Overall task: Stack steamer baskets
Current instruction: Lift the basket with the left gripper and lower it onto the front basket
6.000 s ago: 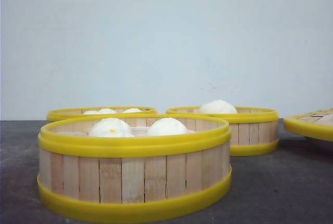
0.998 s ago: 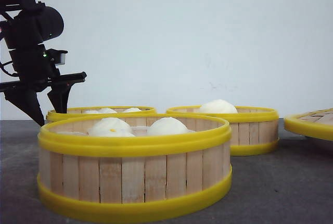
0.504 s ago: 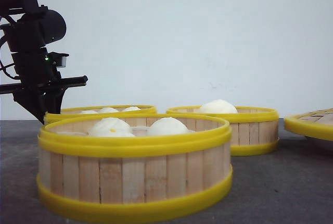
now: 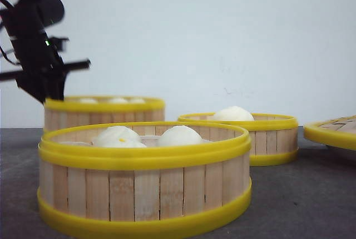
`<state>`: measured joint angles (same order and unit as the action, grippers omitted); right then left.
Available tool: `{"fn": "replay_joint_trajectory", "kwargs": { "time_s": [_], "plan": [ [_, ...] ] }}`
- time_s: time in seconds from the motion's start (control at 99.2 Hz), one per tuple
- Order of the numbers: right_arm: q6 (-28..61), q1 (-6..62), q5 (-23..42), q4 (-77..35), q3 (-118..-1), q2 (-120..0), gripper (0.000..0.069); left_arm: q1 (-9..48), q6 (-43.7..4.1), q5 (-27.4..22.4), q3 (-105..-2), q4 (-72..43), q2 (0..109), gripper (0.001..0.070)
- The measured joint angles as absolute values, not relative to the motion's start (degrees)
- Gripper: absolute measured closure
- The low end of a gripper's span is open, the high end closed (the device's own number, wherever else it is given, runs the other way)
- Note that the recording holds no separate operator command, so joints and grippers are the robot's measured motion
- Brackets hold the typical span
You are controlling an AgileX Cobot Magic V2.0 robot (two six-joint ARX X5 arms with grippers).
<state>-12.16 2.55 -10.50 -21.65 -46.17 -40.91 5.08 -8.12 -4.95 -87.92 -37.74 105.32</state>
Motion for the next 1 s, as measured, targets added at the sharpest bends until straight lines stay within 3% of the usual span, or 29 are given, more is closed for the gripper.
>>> {"fn": "replay_joint_trajectory", "kwargs": {
  "time_s": [0.353, 0.676, 0.998],
  "plan": [
    [-12.2, 2.5, -10.5, -22.0, -46.2, -40.4, 0.0225, 5.4, -6.5, -15.0, -88.8, -46.1, 85.3, 0.0684],
    [-12.2, 2.5, -10.5, -22.1, -46.2, -39.2, 0.0225, 14.2, -2.0, -14.7, -88.8, -56.5, 75.2, 0.0684],
    [-12.3, 2.5, -10.5, -22.0, -46.2, -39.0, 0.0225, 23.2, -0.8, -8.1, -79.9, -54.8, 75.1, 0.0684]
  ]
}}
